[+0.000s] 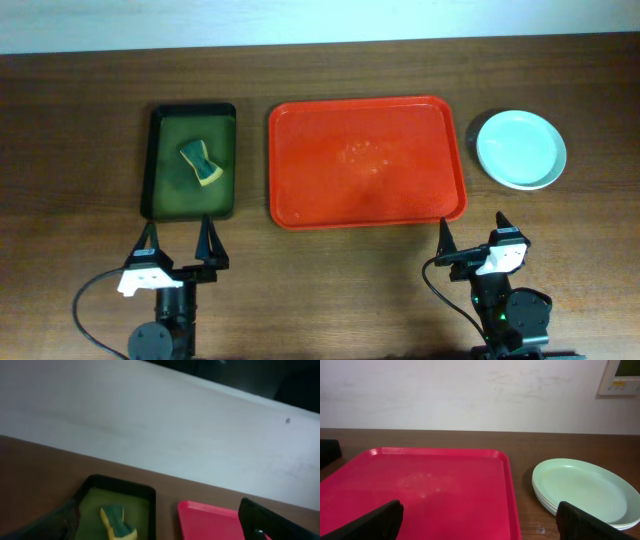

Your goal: Clean dirty plates on tray and stack at the side

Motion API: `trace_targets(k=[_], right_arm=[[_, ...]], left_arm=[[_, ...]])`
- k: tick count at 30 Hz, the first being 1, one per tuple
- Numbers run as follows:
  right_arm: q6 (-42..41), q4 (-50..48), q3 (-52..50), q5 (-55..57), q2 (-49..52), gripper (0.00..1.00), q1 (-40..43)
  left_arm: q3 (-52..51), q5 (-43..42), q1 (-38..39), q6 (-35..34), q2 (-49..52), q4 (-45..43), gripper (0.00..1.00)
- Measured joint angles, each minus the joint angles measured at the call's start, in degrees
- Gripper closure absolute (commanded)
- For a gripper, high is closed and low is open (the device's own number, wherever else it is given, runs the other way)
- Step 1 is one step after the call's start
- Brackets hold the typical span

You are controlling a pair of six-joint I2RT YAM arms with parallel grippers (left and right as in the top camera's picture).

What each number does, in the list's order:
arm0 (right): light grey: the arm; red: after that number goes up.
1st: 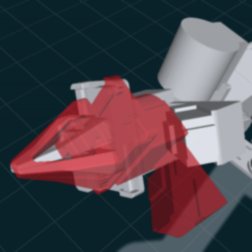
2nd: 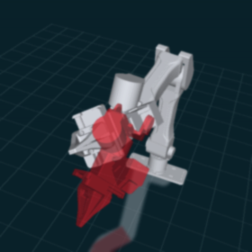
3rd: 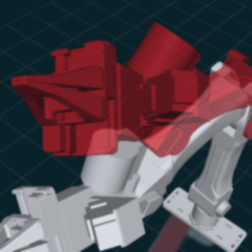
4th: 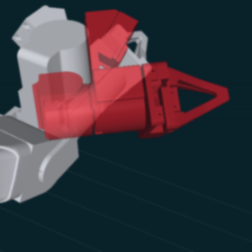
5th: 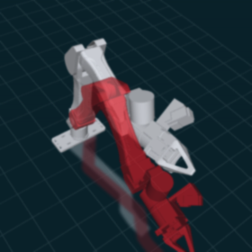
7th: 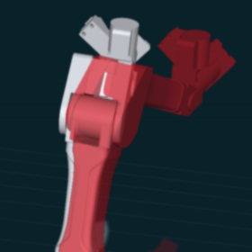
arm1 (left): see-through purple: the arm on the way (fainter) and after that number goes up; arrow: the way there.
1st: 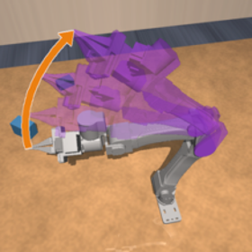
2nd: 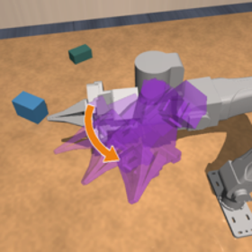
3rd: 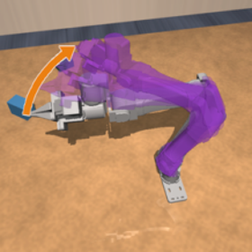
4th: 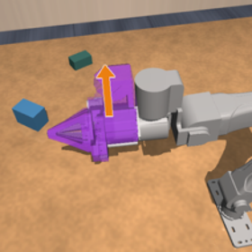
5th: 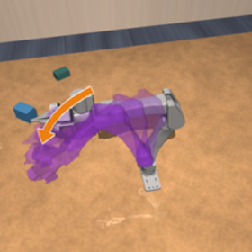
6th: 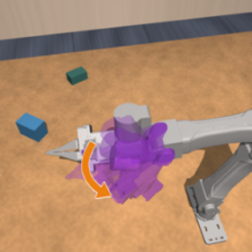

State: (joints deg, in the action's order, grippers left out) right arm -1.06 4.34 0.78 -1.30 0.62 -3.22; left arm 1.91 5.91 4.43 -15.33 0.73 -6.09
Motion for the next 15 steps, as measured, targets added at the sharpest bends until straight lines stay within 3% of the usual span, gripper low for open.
trace_targets(k=[5, 8, 10, 15], right_arm=[[0.0, 0.0, 0.0, 0.0, 0.0, 0.02, 0.0], [0.0, 0.0, 0.0, 0.0, 0.0, 0.02, 0.0], [0.0, 0.0, 0.0, 0.0, 0.0, 0.02, 0.0], [0.0, 0.0, 0.0, 0.0, 0.0, 0.02, 0.0]], left_arm=[[-1.0, -2.3, 0.0, 8.1, 0.0, -0.3, 0.01], [-1.0, -4.7, -0.2, 14.4, -0.1, 5.7, 0.01], [-1.1, -4.9, -0.5, 15.8, -0.1, 10.6, 0.01], [-1.1, -3.0, -0.5, 16.7, -0.2, 10.6, 0.01]])
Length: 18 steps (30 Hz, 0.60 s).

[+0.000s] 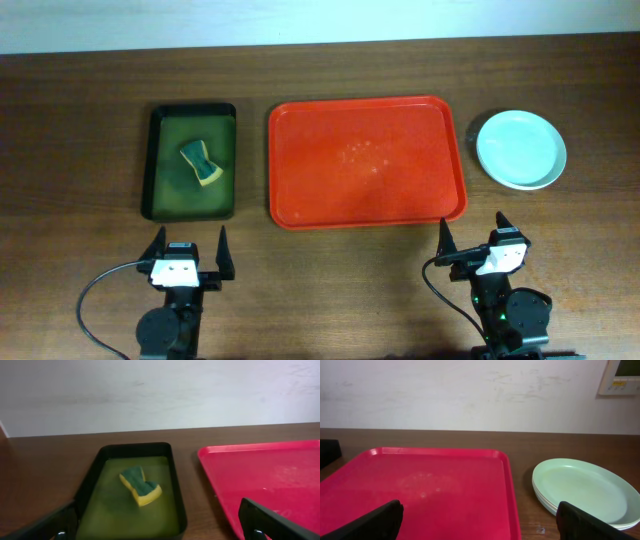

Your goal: Clean dirty plates on tray and stack at the side

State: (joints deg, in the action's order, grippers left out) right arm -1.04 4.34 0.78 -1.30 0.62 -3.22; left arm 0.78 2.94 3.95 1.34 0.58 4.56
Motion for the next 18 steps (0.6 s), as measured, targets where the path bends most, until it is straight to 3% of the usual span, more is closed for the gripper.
trace_targets(k=[18], right_arm=[[0.0, 0.0, 0.0, 0.0, 0.0, 0.02, 0.0]], left_arm=[[0.0, 3.9, -2.2, -1.0, 0.0, -0.3, 0.01]])
